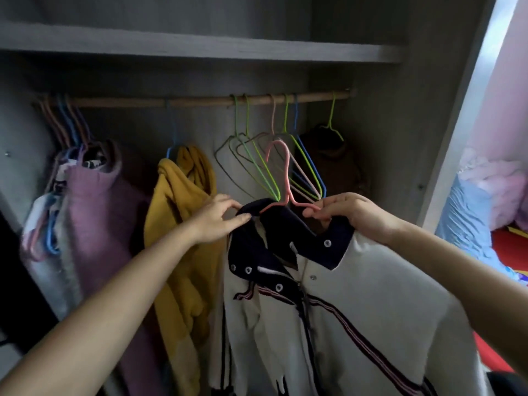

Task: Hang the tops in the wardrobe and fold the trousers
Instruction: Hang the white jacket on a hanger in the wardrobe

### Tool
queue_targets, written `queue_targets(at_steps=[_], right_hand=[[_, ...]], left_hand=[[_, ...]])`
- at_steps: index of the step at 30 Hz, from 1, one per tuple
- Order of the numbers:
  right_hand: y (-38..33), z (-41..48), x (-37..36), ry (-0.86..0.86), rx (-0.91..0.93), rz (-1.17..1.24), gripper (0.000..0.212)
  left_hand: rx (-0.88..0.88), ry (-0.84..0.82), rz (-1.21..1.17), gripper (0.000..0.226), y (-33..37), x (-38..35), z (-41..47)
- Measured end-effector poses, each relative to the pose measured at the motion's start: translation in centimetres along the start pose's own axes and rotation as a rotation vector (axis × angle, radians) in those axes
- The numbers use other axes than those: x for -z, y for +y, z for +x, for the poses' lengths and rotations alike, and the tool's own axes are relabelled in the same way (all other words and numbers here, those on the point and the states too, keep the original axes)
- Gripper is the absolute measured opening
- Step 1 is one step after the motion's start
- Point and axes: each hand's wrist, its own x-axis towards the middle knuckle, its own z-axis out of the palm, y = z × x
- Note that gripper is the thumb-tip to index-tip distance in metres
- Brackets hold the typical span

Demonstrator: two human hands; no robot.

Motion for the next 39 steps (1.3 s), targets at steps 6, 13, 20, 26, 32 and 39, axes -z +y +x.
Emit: queue_targets(at_steps=[6,13,20,26,32,39], right_hand=[[-0.5,2.5,-2.0,0.185,0.032,0.012,0.014],[0.1,7.5,-7.1,0.296,0.019,0.281,0.023],[-1.5,14.7,-10.2,0.295,0.111,0.230,0.024],[-5.8,20.9,-11.4,0.320,0.215,0.236,0.021],[-4.7,26.4,-13.0,0.220,0.172,0.188,0.014],[-0.3,27.7,-14.2,0.234,0.215,0.060,0.032]], left_hand=[[-0.009,0.758,0.718,0.061,-3.9,5.6,1.4],[0.238,0.377,0.639,0.082,-5.2,8.9,3.3],[0.333,0.382,0.681,0.059,-6.6,10.3,3.8],[0.446,0.471,0.630,0.061,-8.6,11.0,2.8],[0.316,0.554,0.521,0.062,-10.6,12.1,1.4],[0.270,0.609,0.390,0.061,-10.4,11.7,1.4]])
